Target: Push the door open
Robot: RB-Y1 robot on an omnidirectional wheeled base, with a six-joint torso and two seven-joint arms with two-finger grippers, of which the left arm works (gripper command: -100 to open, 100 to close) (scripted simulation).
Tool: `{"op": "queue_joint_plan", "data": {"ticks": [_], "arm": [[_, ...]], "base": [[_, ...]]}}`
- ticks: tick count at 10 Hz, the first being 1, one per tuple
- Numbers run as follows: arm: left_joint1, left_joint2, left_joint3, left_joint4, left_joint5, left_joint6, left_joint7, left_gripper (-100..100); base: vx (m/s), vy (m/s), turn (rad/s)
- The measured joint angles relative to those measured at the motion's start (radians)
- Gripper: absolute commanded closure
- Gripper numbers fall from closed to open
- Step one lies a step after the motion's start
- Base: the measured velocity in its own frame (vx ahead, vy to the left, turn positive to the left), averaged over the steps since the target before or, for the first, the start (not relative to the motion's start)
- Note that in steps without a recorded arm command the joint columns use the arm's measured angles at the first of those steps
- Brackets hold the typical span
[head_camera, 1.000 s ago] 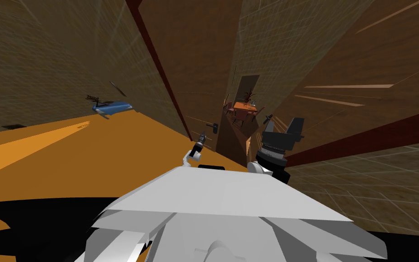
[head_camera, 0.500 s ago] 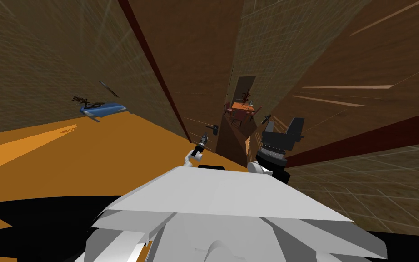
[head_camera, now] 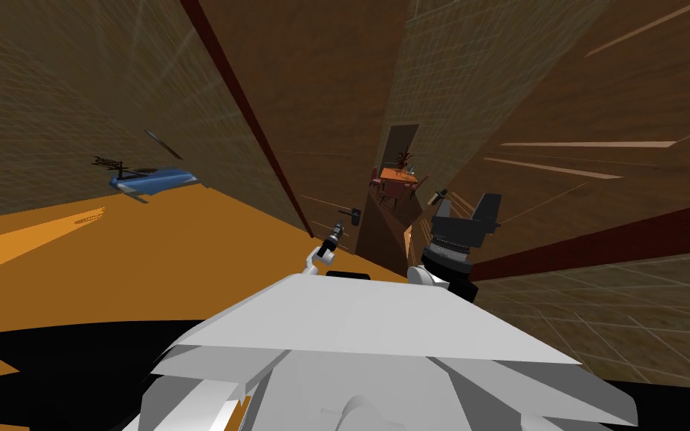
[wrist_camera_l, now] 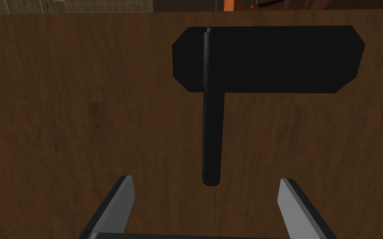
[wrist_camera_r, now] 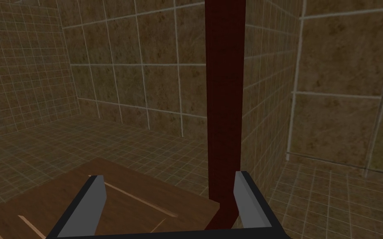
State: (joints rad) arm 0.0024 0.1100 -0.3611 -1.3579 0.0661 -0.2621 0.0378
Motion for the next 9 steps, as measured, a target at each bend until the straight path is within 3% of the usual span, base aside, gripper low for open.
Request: {"op": "queue_joint_plan", "data": {"ticks": [4,7,8,9], "arm": [[-0.017,-0.011,0.015,0.033,0.000,-0.010,-0.001,-100],[-0.029,-0.020,0.026,0.054,-0.001,-0.015,-0.003,-100],[-0.029,-0.021,0.026,0.055,-0.001,-0.015,-0.003,100],[-0.029,-0.020,0.026,0.054,-0.001,-0.015,-0.003,100]], "base": [[0.193,-0.088,-0.034],[0.155,-0.034,-0.017],[-0.012,0.003,0.003],[-0.026,0.008,-0.011]]}}
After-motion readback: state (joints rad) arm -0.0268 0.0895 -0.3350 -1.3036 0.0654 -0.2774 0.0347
